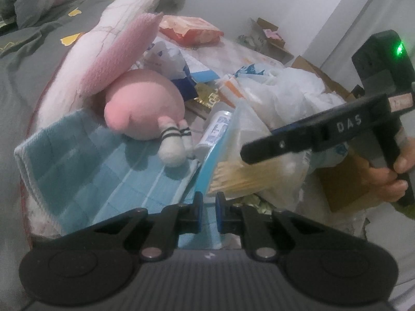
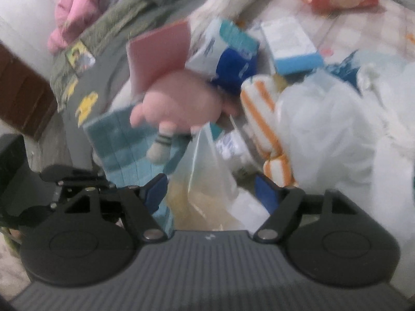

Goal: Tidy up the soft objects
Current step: 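Grasp the clear bag of cotton swabs with the left gripper, then carry the cotton swab bag to the cardboard box and release it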

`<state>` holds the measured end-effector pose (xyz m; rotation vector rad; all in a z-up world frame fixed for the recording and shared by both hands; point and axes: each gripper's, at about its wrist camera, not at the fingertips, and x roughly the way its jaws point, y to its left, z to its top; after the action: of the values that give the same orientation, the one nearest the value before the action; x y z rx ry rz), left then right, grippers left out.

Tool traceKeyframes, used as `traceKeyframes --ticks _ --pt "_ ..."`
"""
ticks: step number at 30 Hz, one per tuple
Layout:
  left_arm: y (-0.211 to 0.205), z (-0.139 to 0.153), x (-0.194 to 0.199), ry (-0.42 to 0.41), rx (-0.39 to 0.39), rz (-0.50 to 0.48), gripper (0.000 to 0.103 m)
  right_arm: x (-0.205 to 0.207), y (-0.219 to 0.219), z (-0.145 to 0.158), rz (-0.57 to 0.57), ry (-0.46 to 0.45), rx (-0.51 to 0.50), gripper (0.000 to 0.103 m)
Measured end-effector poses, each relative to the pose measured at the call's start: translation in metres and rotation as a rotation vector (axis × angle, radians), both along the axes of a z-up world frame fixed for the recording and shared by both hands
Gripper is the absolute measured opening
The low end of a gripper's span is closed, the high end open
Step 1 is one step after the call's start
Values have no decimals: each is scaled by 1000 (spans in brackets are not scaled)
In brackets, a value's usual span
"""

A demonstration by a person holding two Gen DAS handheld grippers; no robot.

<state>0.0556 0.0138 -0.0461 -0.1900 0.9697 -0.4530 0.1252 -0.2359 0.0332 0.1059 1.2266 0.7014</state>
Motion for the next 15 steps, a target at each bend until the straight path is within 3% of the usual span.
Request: traceKeyframes --ticks 1,3,5,8,11,15 --pt "1 -1 0 2 -2 1 10 -2 2 -2 8 2 -14 72" --pt "3 -2 -2 7 -11 4 10 -6 3 -4 7 6 -39 47" --pt "6 0 -3 2 -31 4 10 -10 -2 -1 -35 11 -12 39" --pt "11 5 -4 -9 -74 8 15 -16 -18 11 -130 -30 75 37" --pt "14 8 -2 -11 -123 17 23 -23 -42 17 -290 -70 254 37" --pt "5 9 4 8 -132 -10 32 -28 -50 -9 -406 -30 273 40"
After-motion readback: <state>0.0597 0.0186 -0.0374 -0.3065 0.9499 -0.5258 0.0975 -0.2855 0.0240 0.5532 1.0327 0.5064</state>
